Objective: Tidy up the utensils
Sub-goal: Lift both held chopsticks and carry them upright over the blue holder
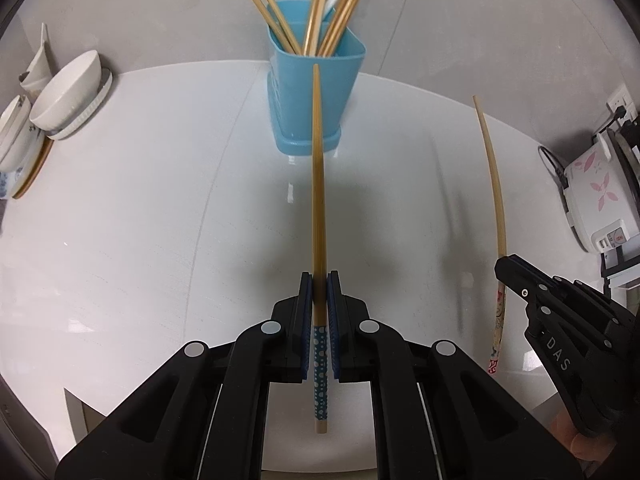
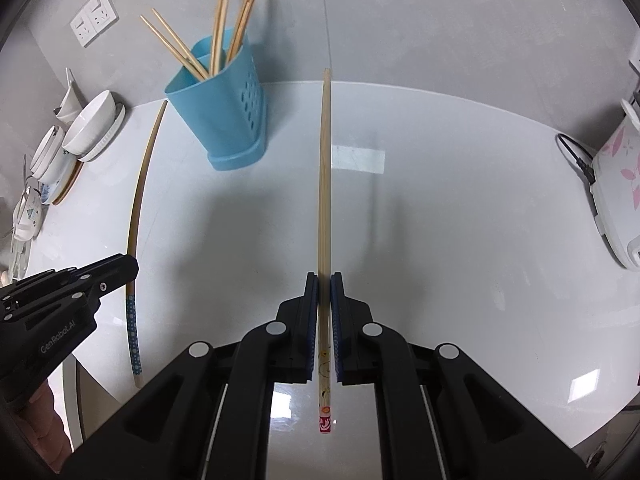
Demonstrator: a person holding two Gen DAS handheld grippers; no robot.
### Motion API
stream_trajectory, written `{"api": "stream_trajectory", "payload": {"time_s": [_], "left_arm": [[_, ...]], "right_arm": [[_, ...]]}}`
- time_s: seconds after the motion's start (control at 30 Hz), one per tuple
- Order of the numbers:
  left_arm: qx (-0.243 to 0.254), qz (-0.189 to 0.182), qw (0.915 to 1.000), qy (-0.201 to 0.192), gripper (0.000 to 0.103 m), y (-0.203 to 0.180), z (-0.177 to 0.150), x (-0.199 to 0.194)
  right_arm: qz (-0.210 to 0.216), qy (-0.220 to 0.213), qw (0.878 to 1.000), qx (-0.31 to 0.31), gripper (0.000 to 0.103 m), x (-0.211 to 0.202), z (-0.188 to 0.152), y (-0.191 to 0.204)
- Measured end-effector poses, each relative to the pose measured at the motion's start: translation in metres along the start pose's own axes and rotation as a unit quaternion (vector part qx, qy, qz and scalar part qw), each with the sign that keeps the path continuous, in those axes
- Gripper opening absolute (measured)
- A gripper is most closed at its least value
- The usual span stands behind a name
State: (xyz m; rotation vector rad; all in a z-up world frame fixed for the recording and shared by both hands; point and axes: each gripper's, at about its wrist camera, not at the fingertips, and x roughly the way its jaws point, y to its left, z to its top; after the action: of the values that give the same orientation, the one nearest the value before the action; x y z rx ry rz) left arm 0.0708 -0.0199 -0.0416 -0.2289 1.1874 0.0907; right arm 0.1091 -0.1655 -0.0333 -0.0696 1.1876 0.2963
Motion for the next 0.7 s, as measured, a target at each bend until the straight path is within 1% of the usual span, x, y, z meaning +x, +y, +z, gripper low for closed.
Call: {"api": "stream_trajectory", "payload": {"time_s": [0.4, 0.7], "left_arm": [[0.001, -0.001, 0.999, -0.045, 0.007, 0.012, 0.022, -0.029], [0.007, -0.008, 0.9972, -0.073, 0.007, 0.013, 0.044, -0.048]], "right_arm": [[0.006, -0.046, 0.999, -0.009, 0.006, -0.024, 0.025, 0.027], [0.008, -0.072, 0.997, -0.011, 0.006, -0.034, 0.046, 0.041]]}}
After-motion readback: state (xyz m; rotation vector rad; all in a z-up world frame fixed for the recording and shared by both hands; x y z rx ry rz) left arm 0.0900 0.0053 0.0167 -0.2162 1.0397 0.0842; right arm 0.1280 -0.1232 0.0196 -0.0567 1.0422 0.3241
